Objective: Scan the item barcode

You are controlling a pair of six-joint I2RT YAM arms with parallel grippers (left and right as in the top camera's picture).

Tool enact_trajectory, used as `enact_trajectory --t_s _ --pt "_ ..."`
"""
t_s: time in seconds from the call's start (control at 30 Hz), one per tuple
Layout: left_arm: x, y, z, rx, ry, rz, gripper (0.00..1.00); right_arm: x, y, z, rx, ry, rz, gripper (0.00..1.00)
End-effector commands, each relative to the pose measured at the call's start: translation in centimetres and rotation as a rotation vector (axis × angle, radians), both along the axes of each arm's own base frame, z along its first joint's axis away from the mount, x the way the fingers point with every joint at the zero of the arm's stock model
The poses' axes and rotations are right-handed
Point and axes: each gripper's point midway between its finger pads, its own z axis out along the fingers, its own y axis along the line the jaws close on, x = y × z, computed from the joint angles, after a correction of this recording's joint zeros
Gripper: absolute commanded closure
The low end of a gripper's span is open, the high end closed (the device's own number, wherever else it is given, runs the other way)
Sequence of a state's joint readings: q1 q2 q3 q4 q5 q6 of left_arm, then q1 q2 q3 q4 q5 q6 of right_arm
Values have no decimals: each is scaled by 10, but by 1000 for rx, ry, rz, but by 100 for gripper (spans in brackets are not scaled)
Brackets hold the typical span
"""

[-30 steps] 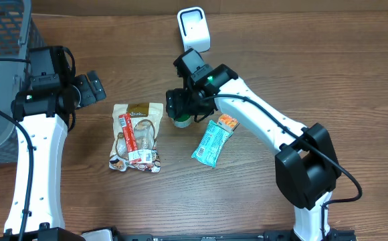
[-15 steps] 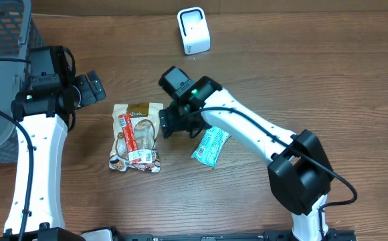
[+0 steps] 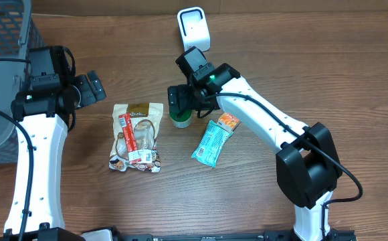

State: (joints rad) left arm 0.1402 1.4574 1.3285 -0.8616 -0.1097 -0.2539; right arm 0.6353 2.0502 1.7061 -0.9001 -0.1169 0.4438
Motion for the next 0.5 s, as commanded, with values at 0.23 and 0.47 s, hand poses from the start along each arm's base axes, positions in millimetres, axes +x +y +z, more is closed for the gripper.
enact_trajectory --t_s 0.23,0.47 --pt "2 2 8 17 -19 -9 1 -30 31 2 98 87 92 4" --pt "2 2 8 17 -19 -9 0 -72 68 -6 135 163 206 4"
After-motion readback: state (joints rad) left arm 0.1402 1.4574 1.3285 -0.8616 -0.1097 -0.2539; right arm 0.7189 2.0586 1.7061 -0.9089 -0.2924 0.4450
